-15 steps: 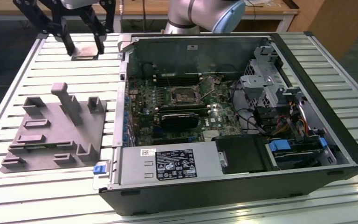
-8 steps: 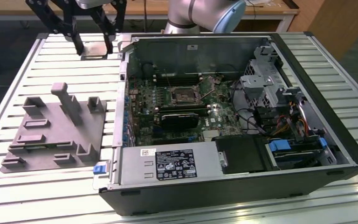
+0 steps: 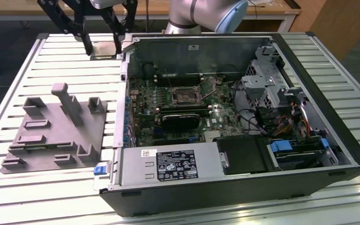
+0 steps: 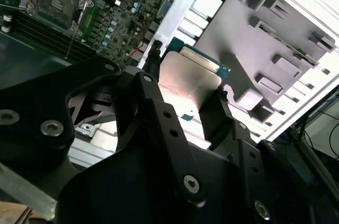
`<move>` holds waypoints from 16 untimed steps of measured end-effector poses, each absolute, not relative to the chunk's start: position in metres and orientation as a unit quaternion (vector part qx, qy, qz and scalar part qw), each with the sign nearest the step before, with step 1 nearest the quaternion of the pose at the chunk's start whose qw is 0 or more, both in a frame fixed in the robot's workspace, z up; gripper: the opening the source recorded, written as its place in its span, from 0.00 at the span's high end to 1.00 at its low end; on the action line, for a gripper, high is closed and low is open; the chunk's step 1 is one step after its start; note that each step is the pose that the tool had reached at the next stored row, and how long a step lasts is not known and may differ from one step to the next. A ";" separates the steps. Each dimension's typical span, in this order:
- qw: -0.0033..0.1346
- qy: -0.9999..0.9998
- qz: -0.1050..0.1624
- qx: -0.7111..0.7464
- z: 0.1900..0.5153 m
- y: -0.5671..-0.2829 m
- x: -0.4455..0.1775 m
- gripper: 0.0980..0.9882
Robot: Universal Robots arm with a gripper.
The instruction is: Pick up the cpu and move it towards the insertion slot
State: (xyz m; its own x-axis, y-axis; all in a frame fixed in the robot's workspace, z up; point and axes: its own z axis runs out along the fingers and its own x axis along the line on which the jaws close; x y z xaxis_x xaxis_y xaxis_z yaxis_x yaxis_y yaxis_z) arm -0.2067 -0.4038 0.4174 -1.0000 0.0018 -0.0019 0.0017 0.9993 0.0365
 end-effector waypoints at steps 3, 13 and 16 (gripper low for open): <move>0.001 1.000 0.018 0.001 0.417 -0.404 -0.202 0.50; 0.001 1.000 0.018 0.001 0.417 -0.404 -0.188 0.50; 0.001 1.000 0.018 0.001 0.417 -0.404 -0.183 0.50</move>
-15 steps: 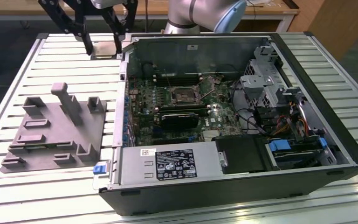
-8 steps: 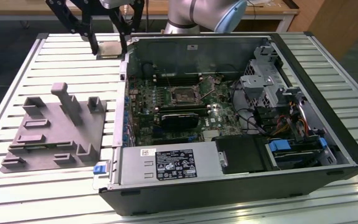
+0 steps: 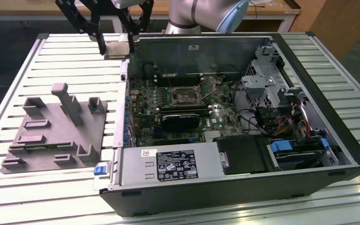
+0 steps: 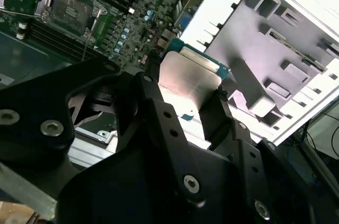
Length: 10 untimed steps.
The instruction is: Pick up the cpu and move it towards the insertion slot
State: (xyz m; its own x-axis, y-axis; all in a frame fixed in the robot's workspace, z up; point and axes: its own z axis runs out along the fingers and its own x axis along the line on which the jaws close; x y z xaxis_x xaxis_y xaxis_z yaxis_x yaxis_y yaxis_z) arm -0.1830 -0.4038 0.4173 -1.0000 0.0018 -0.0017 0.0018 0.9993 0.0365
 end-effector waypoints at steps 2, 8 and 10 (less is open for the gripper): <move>0.001 1.000 0.018 0.001 0.417 -0.404 -0.176 0.50; 0.001 1.000 0.018 0.001 0.417 -0.403 -0.164 0.50; 0.001 1.000 0.018 0.001 0.417 -0.403 -0.160 0.50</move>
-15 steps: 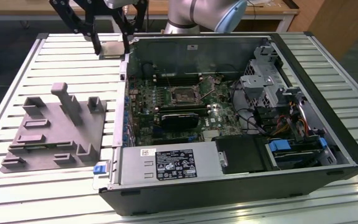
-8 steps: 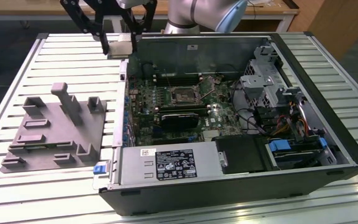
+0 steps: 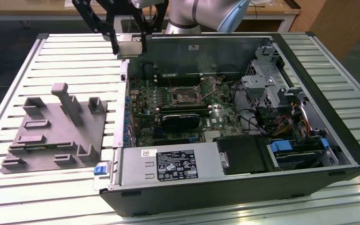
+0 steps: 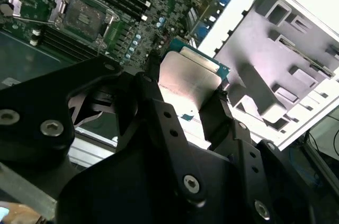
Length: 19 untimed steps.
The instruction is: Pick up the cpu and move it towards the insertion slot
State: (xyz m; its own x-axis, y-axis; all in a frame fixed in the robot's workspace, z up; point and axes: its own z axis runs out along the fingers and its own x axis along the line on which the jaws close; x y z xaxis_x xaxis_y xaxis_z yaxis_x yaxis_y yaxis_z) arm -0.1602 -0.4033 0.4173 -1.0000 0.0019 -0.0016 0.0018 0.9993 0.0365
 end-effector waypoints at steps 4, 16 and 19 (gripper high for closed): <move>0.001 1.000 0.018 0.001 0.417 -0.403 -0.150 0.50; 0.000 1.000 0.018 0.001 0.417 -0.402 -0.119 0.50; 0.000 1.000 0.018 0.001 0.416 -0.402 -0.111 0.50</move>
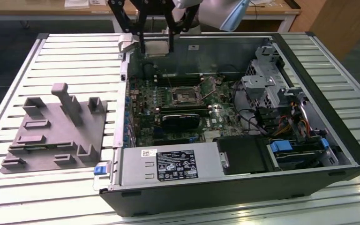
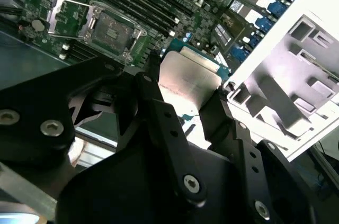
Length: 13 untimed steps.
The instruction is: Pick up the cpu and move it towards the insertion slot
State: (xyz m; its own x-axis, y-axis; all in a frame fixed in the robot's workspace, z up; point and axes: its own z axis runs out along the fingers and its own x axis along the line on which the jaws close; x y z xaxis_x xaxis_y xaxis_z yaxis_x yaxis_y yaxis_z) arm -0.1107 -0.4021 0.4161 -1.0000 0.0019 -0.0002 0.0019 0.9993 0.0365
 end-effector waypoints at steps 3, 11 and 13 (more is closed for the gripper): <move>0.000 1.000 0.018 0.001 0.416 -0.401 -0.104 0.50; 0.000 1.000 0.018 0.001 0.413 -0.392 -0.093 0.50; 0.000 1.000 0.018 0.001 0.412 -0.388 -0.091 0.50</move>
State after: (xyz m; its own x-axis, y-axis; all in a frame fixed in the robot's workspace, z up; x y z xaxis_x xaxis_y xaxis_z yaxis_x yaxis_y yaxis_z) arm -0.0913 -0.3878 0.4116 -1.0000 0.0019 -0.0002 0.0019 0.9993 0.0365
